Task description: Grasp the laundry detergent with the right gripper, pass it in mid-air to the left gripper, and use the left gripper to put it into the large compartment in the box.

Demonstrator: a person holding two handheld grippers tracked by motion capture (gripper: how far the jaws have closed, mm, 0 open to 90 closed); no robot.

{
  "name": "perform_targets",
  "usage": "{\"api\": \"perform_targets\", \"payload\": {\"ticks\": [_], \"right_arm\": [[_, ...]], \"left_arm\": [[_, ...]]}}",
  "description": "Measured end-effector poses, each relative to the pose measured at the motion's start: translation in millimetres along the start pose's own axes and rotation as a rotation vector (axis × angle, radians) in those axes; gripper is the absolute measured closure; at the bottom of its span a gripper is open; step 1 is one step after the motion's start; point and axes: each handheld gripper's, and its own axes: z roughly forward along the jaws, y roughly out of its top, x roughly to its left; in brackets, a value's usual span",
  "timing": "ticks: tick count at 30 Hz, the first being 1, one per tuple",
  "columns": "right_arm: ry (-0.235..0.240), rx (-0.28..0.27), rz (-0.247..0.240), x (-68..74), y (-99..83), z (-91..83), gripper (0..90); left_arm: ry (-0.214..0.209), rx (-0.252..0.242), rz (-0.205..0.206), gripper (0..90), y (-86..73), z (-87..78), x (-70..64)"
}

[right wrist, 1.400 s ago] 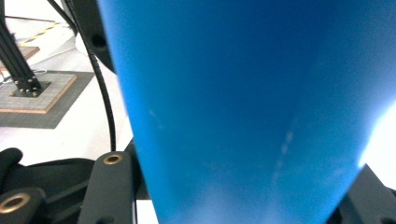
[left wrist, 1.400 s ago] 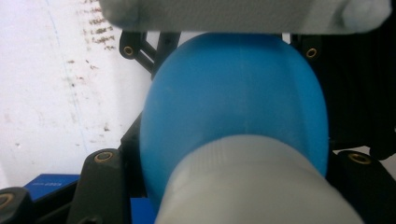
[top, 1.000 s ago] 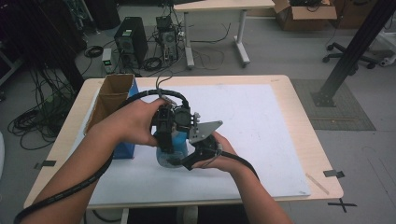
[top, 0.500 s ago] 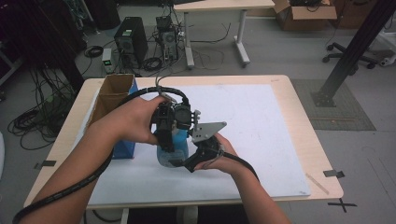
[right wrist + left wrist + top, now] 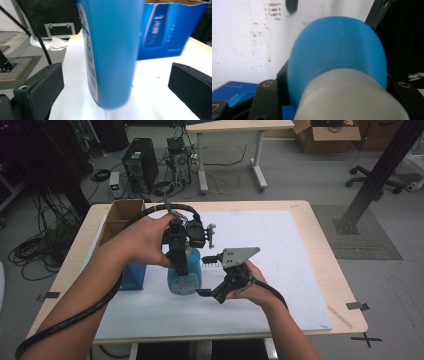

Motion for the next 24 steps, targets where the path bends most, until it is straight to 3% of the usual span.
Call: {"api": "perform_targets", "payload": {"ticks": [4, 16, 18, 24], "right_arm": [[-0.031, 0.017, 0.001, -2.1, -0.1, -20.2, 0.2], [-0.13, 0.11, -0.015, -14.0, 5.6, -79.8, 0.4], [-0.143, 0.143, -0.012, -17.4, 8.0, -86.5, 0.5], [-0.155, 0.313, -0.02, -32.5, 14.7, -103.4, 1.2]], "left_arm": [[-0.015, -0.027, -0.056, 39.6, -0.1, -10.5, 5.7], [0.021, 0.008, -0.258, 39.5, 7.7, -42.5, 14.2], [0.025, 0.006, -0.289, 39.6, 7.2, -47.9, 16.2], [0.016, 0.009, -0.402, 39.5, 3.3, -65.3, 24.0]]}}
